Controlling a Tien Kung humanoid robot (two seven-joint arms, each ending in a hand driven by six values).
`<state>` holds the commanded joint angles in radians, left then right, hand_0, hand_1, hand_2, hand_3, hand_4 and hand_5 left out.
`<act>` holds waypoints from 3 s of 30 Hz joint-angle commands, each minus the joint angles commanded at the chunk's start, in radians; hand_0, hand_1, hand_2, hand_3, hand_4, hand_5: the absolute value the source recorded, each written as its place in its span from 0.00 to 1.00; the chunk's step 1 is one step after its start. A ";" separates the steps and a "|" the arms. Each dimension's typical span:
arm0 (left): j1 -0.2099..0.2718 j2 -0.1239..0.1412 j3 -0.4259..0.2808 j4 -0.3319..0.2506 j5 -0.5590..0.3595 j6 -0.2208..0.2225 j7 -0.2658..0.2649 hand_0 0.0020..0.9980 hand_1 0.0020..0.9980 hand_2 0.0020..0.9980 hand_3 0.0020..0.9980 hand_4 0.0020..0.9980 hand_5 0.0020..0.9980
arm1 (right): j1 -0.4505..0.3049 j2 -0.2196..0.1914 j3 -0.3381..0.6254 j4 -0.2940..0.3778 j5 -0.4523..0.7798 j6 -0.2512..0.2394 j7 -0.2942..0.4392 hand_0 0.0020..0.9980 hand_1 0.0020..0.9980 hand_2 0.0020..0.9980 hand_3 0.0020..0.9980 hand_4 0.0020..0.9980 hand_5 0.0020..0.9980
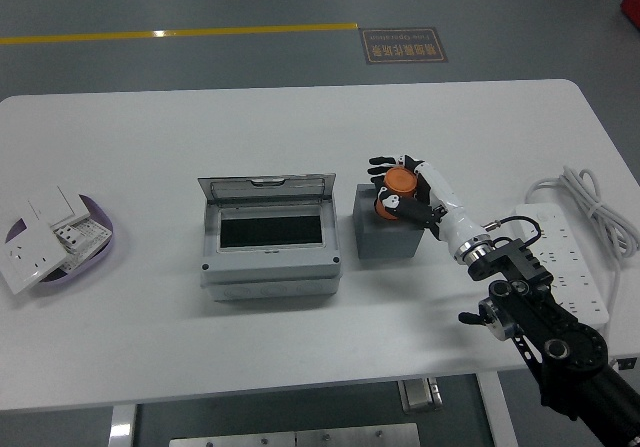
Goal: Pick up the cylinder from the cube,place it in the box,flap close box
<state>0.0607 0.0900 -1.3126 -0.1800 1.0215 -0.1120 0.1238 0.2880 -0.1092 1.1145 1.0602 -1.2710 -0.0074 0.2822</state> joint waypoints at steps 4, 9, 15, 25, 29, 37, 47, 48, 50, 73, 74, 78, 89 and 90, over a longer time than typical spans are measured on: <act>0.000 0.000 0.005 0.000 -0.005 0.000 -0.002 0.64 0.67 0.68 0.71 0.76 0.32 | -0.002 0.000 -0.002 0.005 -0.001 -0.004 -0.002 0.70 0.66 0.60 0.64 0.18 0.00; -0.001 -0.001 0.010 0.000 -0.011 0.000 -0.005 0.64 0.67 0.68 0.71 0.77 0.32 | -0.005 -0.001 0.004 0.031 -0.011 -0.013 -0.004 0.70 0.62 0.56 0.57 0.16 0.00; 0.000 -0.003 0.011 0.000 -0.014 0.000 -0.007 0.64 0.67 0.68 0.71 0.76 0.32 | -0.011 -0.007 0.024 0.096 -0.019 -0.029 0.001 0.68 0.58 0.52 0.53 0.16 0.00; 0.004 -0.005 0.012 0.000 -0.019 0.001 -0.009 0.64 0.67 0.68 0.71 0.76 0.32 | -0.110 -0.019 0.063 0.301 -0.042 -0.102 -0.017 0.42 0.44 0.49 0.49 0.21 0.00; 0.007 -0.006 0.008 0.000 -0.018 0.002 -0.008 0.64 0.67 0.68 0.71 0.76 0.32 | -0.156 -0.037 0.053 0.387 -0.094 -0.119 -0.043 0.42 0.44 0.49 0.49 0.21 0.00; 0.005 -0.006 0.007 0.000 -0.017 0.002 -0.009 0.64 0.67 0.68 0.71 0.77 0.32 | -0.146 -0.050 -0.043 0.500 -0.303 -0.070 -0.170 0.20 0.33 0.46 0.45 0.20 0.00; 0.004 -0.006 0.004 0.000 -0.016 0.003 -0.007 0.64 0.67 0.68 0.71 0.77 0.32 | -0.048 -0.043 -0.181 0.516 -0.533 -0.043 -0.230 0.19 0.32 0.46 0.45 0.20 0.00; 0.004 -0.005 0.003 0.000 -0.015 0.004 -0.007 0.64 0.67 0.68 0.71 0.77 0.32 | -0.039 -0.041 -0.192 0.516 -0.545 -0.043 -0.233 0.19 0.32 0.46 0.45 0.20 0.00; 0.004 -0.005 0.003 0.000 -0.015 0.004 -0.006 0.64 0.67 0.68 0.71 0.77 0.32 | -0.021 -0.035 -0.218 0.516 -0.566 -0.041 -0.238 0.18 0.31 0.45 0.44 0.18 0.00; 0.000 0.009 0.003 0.000 -0.005 0.004 -0.003 0.64 0.67 0.68 0.71 0.76 0.32 | 0.290 0.086 -0.397 0.207 -0.902 0.098 -0.420 0.23 0.35 0.46 0.47 0.25 0.00; 0.000 0.009 0.004 0.000 -0.005 0.004 -0.004 0.64 0.67 0.68 0.71 0.76 0.32 | 0.295 0.089 -0.403 0.204 -0.916 0.105 -0.427 0.23 0.35 0.46 0.47 0.25 0.00; 0.000 0.011 0.003 0.000 -0.004 0.004 -0.004 0.64 0.67 0.68 0.71 0.76 0.32 | 0.310 0.093 -0.423 0.200 -0.970 0.122 -0.443 0.23 0.35 0.46 0.47 0.25 0.00; 0.001 0.016 -0.004 0.000 0.001 0.003 -0.004 0.64 0.67 0.68 0.71 0.76 0.32 | 0.334 0.097 -0.453 0.205 -0.974 0.123 -0.437 0.46 0.58 0.59 0.64 0.47 0.00; 0.000 0.015 -0.003 0.000 0.001 0.003 -0.004 0.64 0.67 0.68 0.71 0.76 0.32 | 0.334 0.097 -0.456 0.204 -0.970 0.125 -0.436 0.46 0.58 0.59 0.64 0.47 0.00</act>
<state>0.0607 0.1055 -1.3152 -0.1800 1.0223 -0.1088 0.1194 0.6221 -0.0122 0.6587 1.2637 -2.2413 0.1172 -0.1542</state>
